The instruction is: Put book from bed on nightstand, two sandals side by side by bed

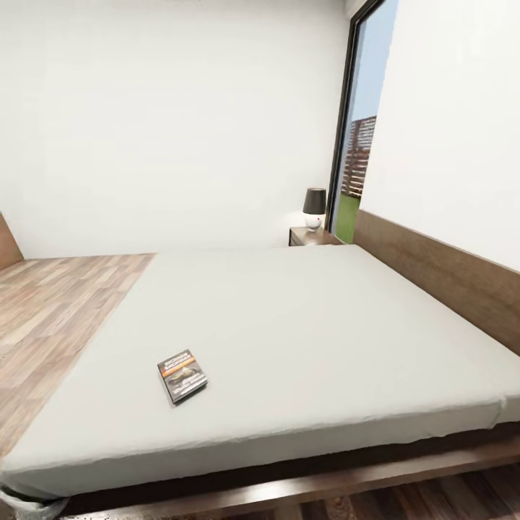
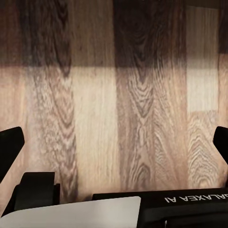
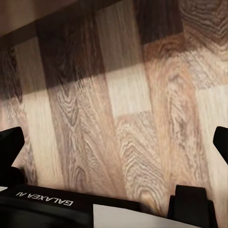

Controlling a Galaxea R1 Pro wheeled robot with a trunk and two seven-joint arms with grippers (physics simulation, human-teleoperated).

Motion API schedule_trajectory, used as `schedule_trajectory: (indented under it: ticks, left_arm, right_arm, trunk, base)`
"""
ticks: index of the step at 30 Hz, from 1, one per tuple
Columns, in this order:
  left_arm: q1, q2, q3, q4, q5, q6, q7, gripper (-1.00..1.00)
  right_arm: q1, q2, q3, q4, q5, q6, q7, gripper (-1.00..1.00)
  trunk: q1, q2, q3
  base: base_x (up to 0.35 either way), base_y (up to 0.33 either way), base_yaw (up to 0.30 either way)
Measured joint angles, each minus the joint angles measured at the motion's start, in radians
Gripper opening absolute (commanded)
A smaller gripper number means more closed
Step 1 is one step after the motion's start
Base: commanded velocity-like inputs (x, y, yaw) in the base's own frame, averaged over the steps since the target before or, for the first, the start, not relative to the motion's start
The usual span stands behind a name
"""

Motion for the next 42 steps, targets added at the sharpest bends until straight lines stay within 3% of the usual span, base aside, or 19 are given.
schedule_trajectory:
  ticks: [10, 27, 42]
  left_arm:
    - [0.000, -0.001, 0.000, 0.000, 0.000, 0.001, 0.000, 1.00]
    - [0.000, -0.002, 0.000, 0.001, 0.001, 0.001, 0.000, 1.00]
    - [0.000, -0.002, 0.000, 0.000, 0.001, 0.001, 0.000, 1.00]
  right_arm:
    - [0.000, 0.000, 0.000, 0.000, -0.001, 0.000, 0.001, 1.00]
    - [0.000, 0.000, 0.000, 0.000, 0.000, 0.000, 0.002, 1.00]
    - [0.000, 0.000, 0.000, 0.000, 0.001, 0.000, -0.002, 1.00]
  trunk:
    - [0.000, 0.000, 0.000]
    - [0.000, 0.000, 0.000]
    - [-0.057, 0.105, 0.047]
  base:
    - [0.172, -0.039, 0.158]
    - [0.009, -0.003, 0.115]
    - [0.000, 0.000, 0.003]
